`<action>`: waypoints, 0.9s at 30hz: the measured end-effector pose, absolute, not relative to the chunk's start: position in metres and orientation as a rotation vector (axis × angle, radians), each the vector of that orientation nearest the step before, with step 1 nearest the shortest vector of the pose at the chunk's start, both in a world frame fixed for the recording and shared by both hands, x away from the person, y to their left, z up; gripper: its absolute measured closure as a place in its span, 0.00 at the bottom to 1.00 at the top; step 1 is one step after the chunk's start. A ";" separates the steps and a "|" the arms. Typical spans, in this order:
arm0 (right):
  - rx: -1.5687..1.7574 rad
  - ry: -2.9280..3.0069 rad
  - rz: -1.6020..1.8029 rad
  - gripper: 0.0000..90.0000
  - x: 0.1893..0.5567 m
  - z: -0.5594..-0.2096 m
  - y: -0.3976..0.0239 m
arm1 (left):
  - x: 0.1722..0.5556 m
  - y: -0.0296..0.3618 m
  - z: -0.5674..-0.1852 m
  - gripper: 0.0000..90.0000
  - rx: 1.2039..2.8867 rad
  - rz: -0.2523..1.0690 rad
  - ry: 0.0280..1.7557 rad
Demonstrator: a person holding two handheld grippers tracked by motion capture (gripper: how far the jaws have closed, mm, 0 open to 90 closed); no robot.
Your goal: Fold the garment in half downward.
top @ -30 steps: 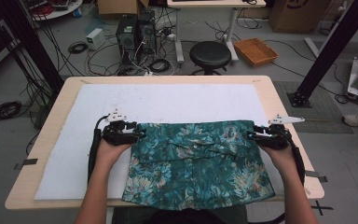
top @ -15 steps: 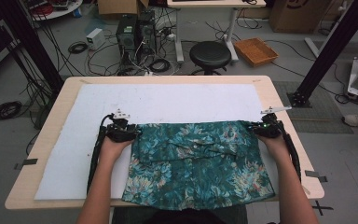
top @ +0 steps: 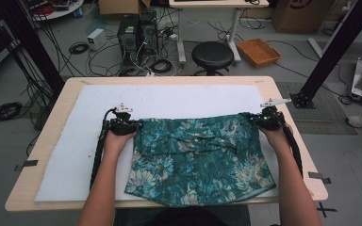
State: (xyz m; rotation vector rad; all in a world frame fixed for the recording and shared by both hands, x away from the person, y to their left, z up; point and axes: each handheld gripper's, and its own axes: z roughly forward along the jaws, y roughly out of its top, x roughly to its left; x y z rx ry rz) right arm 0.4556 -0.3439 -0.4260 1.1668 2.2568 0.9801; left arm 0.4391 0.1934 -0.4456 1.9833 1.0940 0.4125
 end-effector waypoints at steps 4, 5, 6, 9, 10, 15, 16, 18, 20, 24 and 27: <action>1.200 2.254 0.990 0.97 0.468 -0.426 -0.344 | 0.451 0.196 -0.445 0.95 1.977 0.384 1.114; 1.209 2.263 0.981 0.97 0.470 -0.427 -0.344 | 0.454 0.196 -0.445 0.95 1.965 0.384 1.115; 1.214 2.267 0.973 0.97 0.471 -0.429 -0.344 | 0.456 0.195 -0.445 0.95 1.976 0.383 1.110; 1.244 2.269 0.980 0.97 0.471 -0.434 -0.346 | 0.458 0.195 -0.445 0.94 1.970 0.390 1.104; 1.257 2.270 0.981 0.94 0.470 -0.435 -0.347 | 0.458 0.195 -0.446 0.89 1.979 0.391 1.130; 1.300 2.225 1.038 0.72 0.461 -0.427 -0.348 | 0.449 0.198 -0.435 0.66 1.947 0.390 1.172; 1.291 2.219 1.052 0.72 0.459 -0.423 -0.346 | 0.446 0.195 -0.430 0.64 1.942 0.400 1.149; 1.259 2.217 1.074 0.69 0.453 -0.416 -0.341 | 0.440 0.189 -0.420 0.62 1.924 0.416 1.094; 1.230 2.221 1.096 0.68 0.448 -0.408 -0.335 | 0.435 0.181 -0.411 0.59 1.906 0.429 1.052; 1.169 2.251 1.147 0.68 0.441 -0.400 -0.321 | 0.433 0.166 -0.404 0.57 1.909 0.373 0.999; 1.142 2.293 1.174 0.67 0.440 -0.398 -0.308 | 0.435 0.151 -0.406 0.56 1.940 0.325 0.957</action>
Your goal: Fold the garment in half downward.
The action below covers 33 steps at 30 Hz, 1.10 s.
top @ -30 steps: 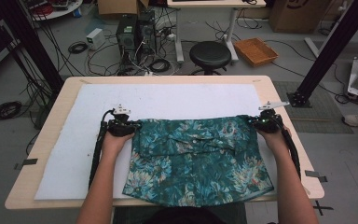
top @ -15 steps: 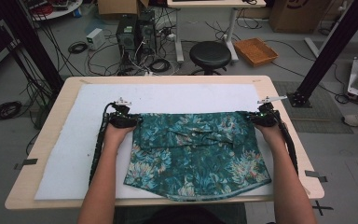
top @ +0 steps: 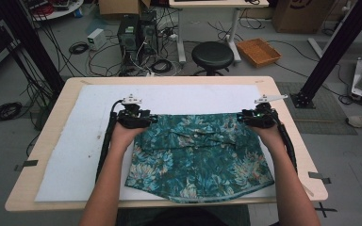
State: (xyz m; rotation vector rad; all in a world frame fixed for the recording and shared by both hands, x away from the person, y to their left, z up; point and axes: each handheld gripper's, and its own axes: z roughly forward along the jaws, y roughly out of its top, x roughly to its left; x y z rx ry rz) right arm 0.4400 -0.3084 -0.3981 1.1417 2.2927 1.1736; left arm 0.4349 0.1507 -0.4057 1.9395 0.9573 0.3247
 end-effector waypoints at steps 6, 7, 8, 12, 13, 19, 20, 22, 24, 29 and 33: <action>1.085 2.373 1.148 0.67 0.442 -0.406 -0.280 | 0.444 0.120 -0.421 0.53 2.020 0.252 0.953; 1.081 2.387 1.150 0.67 0.442 -0.408 -0.276 | 0.446 0.116 -0.423 0.53 2.029 0.238 0.952; 1.077 2.396 1.152 0.67 0.442 -0.409 -0.272 | 0.447 0.113 -0.425 0.53 2.029 0.227 0.952; 1.053 2.428 1.148 0.67 0.444 -0.414 -0.263 | 0.449 0.102 -0.430 0.53 2.031 0.189 0.938; 1.065 2.438 1.146 0.67 0.444 -0.415 -0.261 | 0.449 0.100 -0.432 0.53 2.040 0.185 0.935; 1.096 2.510 1.152 0.71 0.453 -0.432 -0.251 | 0.450 0.088 -0.444 0.61 2.086 0.157 0.927; 1.099 2.533 1.143 0.73 0.455 -0.436 -0.249 | 0.449 0.088 -0.444 0.64 2.087 0.161 0.922; 1.092 2.571 1.141 0.81 0.455 -0.441 -0.246 | 0.447 0.085 -0.443 0.69 2.105 0.180 0.913; 1.031 2.569 1.108 0.86 0.450 -0.439 -0.241 | 0.444 0.084 -0.442 0.74 2.130 0.201 0.889; 0.924 2.564 1.024 0.95 0.442 -0.435 -0.233 | 0.440 0.085 -0.444 0.84 2.104 0.218 0.868; 0.922 2.549 1.037 0.95 0.439 -0.433 -0.234 | 0.437 0.088 -0.440 0.89 2.096 0.233 0.847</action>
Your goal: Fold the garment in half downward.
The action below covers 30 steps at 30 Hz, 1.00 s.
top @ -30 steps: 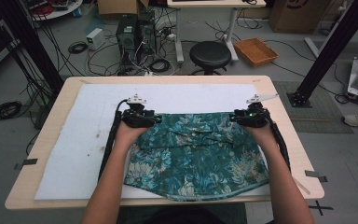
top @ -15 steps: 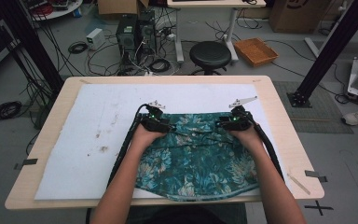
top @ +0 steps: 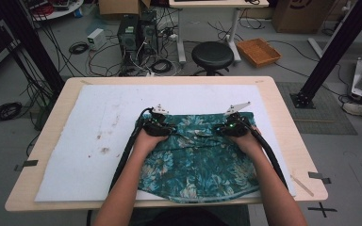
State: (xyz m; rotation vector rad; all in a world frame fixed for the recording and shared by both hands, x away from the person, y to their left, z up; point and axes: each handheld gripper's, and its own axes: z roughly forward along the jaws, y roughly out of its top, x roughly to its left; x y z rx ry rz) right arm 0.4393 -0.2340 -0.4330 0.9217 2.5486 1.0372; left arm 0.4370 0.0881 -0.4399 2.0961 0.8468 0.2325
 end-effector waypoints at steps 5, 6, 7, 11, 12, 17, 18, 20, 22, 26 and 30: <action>0.888 2.521 1.080 0.95 0.432 -0.427 -0.236 | 0.433 0.091 -0.434 0.91 2.083 0.211 0.815; 0.877 2.513 1.098 0.95 0.430 -0.425 -0.237 | 0.431 0.092 -0.433 0.92 2.086 0.206 0.808; 0.873 2.507 1.114 0.95 0.427 -0.423 -0.238 | 0.430 0.093 -0.431 0.92 2.080 0.202 0.803; 0.831 2.491 1.149 0.95 0.416 -0.415 -0.241 | 0.420 0.099 -0.422 0.92 2.022 0.197 0.761; 0.825 2.487 1.160 0.95 0.413 -0.413 -0.243 | 0.416 0.101 -0.420 0.92 2.012 0.190 0.748; 0.795 2.467 1.272 0.95 0.395 -0.408 -0.253 | 0.392 0.106 -0.411 0.92 1.985 0.183 0.671; 0.783 2.460 1.285 0.95 0.390 -0.408 -0.255 | 0.387 0.107 -0.410 0.92 1.984 0.182 0.653; 0.764 2.456 1.312 0.95 0.379 -0.408 -0.258 | 0.375 0.108 -0.407 0.92 1.973 0.178 0.619; 0.734 2.449 1.342 0.95 0.368 -0.408 -0.262 | 0.363 0.110 -0.406 0.92 1.966 0.172 0.584; 0.692 2.438 1.381 0.95 0.343 -0.413 -0.268 | 0.341 0.110 -0.409 0.95 1.964 0.169 0.536; 0.663 2.448 1.372 0.95 0.324 -0.420 -0.269 | 0.330 0.105 -0.418 0.95 2.010 0.160 0.522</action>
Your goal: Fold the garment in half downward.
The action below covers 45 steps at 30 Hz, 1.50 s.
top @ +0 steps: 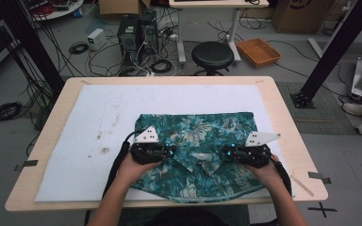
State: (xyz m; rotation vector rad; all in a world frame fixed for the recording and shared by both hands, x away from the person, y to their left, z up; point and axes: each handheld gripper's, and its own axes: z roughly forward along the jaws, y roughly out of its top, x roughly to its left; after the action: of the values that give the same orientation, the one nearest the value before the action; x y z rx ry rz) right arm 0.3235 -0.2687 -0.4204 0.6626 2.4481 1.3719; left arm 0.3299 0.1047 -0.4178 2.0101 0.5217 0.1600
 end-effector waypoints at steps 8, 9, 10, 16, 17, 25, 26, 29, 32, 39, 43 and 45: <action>0.682 2.465 1.336 0.95 0.326 -0.428 -0.267 | 0.361 0.086 -0.435 0.58 2.077 0.127 0.698; 0.684 2.462 1.337 0.95 0.326 -0.428 -0.266 | 0.363 0.084 -0.437 0.58 2.084 0.114 0.704; 0.685 2.465 1.329 0.95 0.326 -0.429 -0.266 | 0.364 0.081 -0.440 0.58 2.108 0.092 0.703; 0.677 2.461 1.339 0.95 0.327 -0.431 -0.266 | 0.358 0.078 -0.446 0.80 2.148 0.092 0.660; 0.688 2.461 1.341 0.95 0.325 -0.431 -0.266 | 0.356 0.079 -0.446 0.82 2.137 0.098 0.659; 0.659 2.451 1.385 0.95 0.315 -0.427 -0.265 | 0.336 0.094 -0.431 0.89 2.054 0.129 0.568; 0.649 2.449 1.389 0.95 0.314 -0.426 -0.265 | 0.333 0.096 -0.429 0.89 2.046 0.130 0.558; 0.630 2.458 1.390 0.94 0.307 -0.427 -0.264 | 0.323 0.101 -0.427 0.89 2.042 0.132 0.523; 0.635 2.480 1.391 0.89 0.302 -0.431 -0.265 | 0.318 0.104 -0.432 0.87 2.044 0.112 0.519; 0.685 2.449 1.469 0.78 0.307 -0.424 -0.276 | 0.330 0.113 -0.431 0.64 1.956 0.124 0.623; 0.744 2.417 1.475 0.77 0.322 -0.417 -0.282 | 0.342 0.115 -0.427 0.61 1.941 0.153 0.674; 0.770 2.411 1.453 0.77 0.332 -0.419 -0.282 | 0.349 0.115 -0.428 0.61 1.938 0.154 0.703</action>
State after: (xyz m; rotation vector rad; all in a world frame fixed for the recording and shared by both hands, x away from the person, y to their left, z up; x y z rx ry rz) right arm 0.3322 -0.2822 -0.4194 0.7704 2.4111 1.4532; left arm 0.3494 0.1152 -0.4284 1.9375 0.7033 0.1537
